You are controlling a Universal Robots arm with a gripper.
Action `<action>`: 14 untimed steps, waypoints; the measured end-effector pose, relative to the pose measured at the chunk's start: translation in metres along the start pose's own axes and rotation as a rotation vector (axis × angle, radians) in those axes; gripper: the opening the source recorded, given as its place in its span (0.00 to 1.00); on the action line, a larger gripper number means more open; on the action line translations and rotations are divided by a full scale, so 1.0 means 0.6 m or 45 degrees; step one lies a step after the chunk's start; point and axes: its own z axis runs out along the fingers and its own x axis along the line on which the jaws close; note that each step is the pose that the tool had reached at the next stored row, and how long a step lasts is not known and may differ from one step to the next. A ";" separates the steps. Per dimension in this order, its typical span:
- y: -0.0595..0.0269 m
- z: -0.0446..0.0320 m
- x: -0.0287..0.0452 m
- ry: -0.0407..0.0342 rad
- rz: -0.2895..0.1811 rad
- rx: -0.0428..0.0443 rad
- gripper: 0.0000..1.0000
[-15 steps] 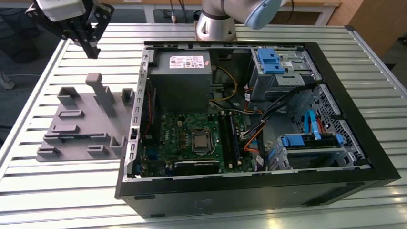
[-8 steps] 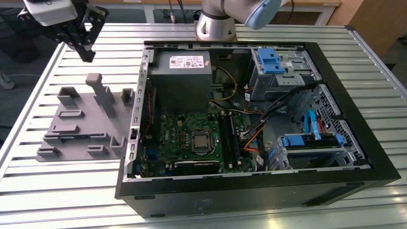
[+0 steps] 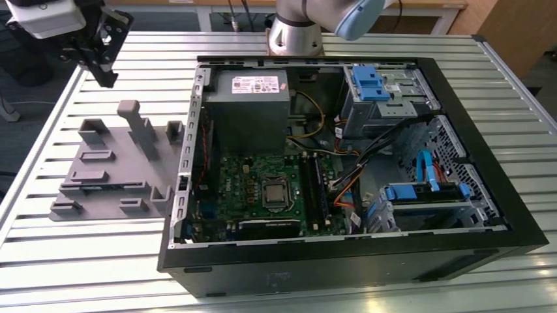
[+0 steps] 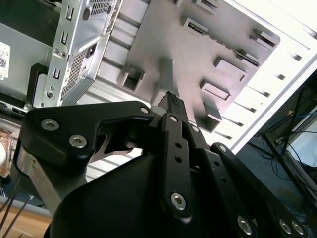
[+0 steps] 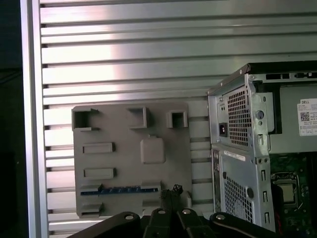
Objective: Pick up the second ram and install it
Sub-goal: 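Reach for the second ram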
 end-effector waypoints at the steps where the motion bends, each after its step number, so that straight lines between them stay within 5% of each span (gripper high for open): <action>1: -0.002 0.000 0.003 0.0000 0.000 0.000 0.11; 7: -0.009 -0.001 0.023 0.0000 0.000 0.000 0.11; 14: -0.010 -0.001 0.031 -0.0001 0.000 0.000 0.11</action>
